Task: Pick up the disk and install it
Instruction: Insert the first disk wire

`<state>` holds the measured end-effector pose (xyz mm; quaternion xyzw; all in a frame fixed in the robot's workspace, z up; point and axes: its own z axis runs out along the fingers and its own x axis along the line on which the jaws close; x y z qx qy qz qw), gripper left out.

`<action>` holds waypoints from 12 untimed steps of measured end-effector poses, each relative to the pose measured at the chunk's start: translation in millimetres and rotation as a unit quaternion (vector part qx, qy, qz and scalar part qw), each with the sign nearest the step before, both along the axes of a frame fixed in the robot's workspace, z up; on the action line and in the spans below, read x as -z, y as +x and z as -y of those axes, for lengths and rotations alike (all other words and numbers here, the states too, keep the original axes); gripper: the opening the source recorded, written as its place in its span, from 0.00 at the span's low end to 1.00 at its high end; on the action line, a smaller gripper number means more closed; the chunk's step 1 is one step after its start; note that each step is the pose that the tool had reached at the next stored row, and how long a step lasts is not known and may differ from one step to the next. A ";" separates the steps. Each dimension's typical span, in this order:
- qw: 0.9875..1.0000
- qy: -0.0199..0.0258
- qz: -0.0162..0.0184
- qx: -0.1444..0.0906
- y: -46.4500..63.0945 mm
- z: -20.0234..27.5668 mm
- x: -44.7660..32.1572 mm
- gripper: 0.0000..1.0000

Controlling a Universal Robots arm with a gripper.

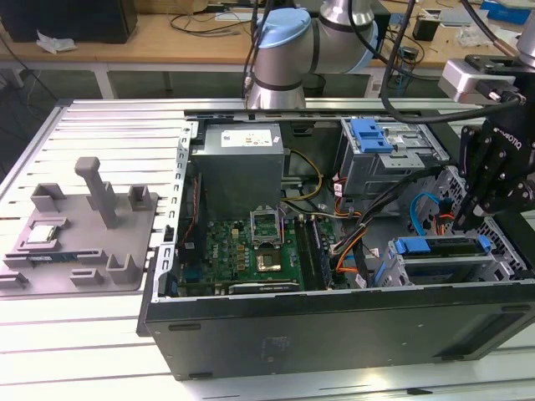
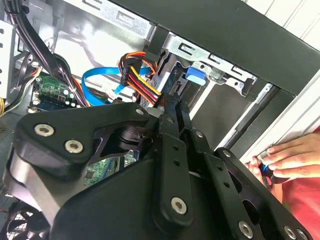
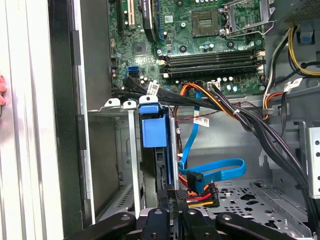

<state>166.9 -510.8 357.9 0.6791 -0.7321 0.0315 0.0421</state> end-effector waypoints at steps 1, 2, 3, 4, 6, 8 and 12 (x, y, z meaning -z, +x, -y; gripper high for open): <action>1.000 0.000 0.000 0.000 0.0 0.0 0.0 0.16; 1.000 0.000 0.000 0.000 0.0 0.0 0.0 0.16; 1.000 0.000 0.000 0.000 0.0 0.0 0.0 0.16; 1.000 0.000 0.000 0.000 0.0 0.0 0.0 0.16; 1.000 0.000 0.000 0.000 0.0 0.0 0.0 0.16; 1.000 0.001 0.000 0.000 0.0 0.2 0.0 0.16; 1.000 0.008 0.000 0.000 0.0 3.4 0.0 0.16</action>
